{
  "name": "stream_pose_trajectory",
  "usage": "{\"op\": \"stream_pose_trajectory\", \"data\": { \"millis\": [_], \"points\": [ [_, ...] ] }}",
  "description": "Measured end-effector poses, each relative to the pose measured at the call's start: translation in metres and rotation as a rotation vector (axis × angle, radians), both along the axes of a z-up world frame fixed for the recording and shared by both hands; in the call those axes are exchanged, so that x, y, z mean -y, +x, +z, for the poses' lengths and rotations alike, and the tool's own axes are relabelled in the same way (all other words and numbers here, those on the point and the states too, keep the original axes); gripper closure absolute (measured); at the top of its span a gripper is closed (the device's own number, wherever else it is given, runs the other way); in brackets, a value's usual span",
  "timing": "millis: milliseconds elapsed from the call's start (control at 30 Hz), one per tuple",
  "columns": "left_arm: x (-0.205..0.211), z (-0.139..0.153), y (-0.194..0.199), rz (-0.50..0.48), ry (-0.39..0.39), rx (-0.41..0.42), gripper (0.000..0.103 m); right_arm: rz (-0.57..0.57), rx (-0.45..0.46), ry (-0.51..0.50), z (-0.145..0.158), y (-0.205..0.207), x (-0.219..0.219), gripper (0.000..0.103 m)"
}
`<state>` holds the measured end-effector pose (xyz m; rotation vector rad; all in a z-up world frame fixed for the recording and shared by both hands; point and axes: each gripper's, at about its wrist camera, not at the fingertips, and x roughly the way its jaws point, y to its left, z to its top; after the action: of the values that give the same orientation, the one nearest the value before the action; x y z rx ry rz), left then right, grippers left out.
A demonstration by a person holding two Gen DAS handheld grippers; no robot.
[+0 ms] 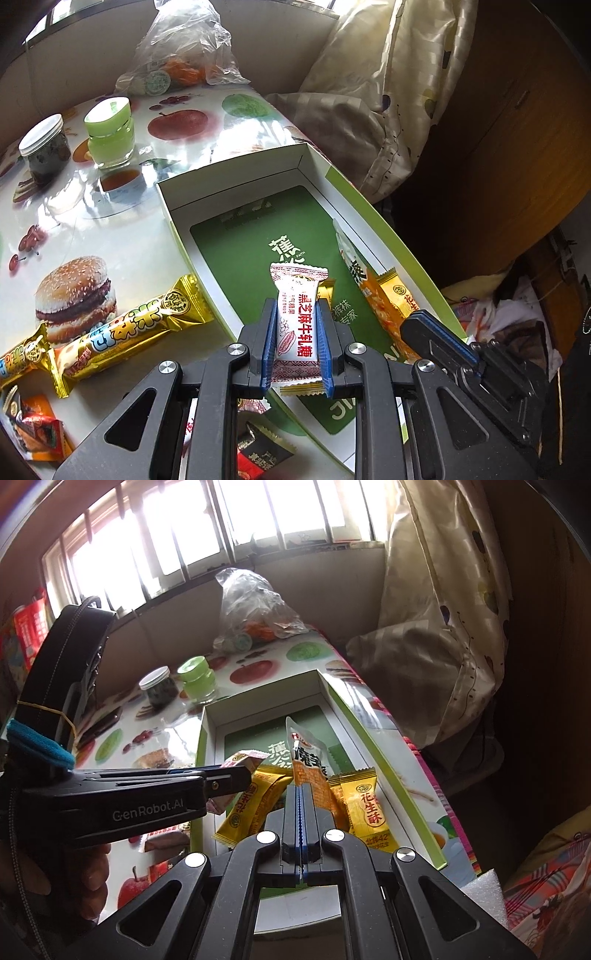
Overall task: Organize snacks
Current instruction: 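Lower both snacks into the box and open both grippers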
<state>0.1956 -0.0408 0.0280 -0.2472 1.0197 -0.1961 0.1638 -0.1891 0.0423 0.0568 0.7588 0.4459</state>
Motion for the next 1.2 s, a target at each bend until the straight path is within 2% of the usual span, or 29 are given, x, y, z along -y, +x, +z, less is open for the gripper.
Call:
{"op": "stream_pose_trajectory", "data": {
  "millis": [333, 367, 467, 500, 1000, 1200],
  "points": [
    [-0.002, 0.001, -0.001, -0.004, -0.013, 0.0, 0.081, 0.002, -0.022, 0.001, -0.004, 0.003, -0.003, 0.102],
    [-0.002, 0.001, -0.001, -0.005, -0.012, 0.003, 0.08, 0.001, -0.023, 0.001, -0.004, 0.003, -0.003, 0.102],
    [-0.003, 0.002, -0.002, -0.003, -0.013, 0.007, 0.065, 0.0, -0.028, 0.006, -0.005, 0.003, -0.002, 0.101],
    [-0.003, 0.003, -0.002, -0.002, -0.013, 0.008, 0.064, -0.001, -0.03, 0.008, -0.005, 0.003, -0.001, 0.101],
    [-0.008, 0.013, -0.011, 0.005, -0.011, 0.032, 0.063, -0.013, -0.03, 0.001, -0.003, -0.001, -0.004, 0.091],
    [-0.01, 0.017, -0.017, 0.009, -0.003, 0.042, 0.063, -0.023, -0.025, -0.016, -0.002, -0.005, -0.007, 0.082]
  ]
}}
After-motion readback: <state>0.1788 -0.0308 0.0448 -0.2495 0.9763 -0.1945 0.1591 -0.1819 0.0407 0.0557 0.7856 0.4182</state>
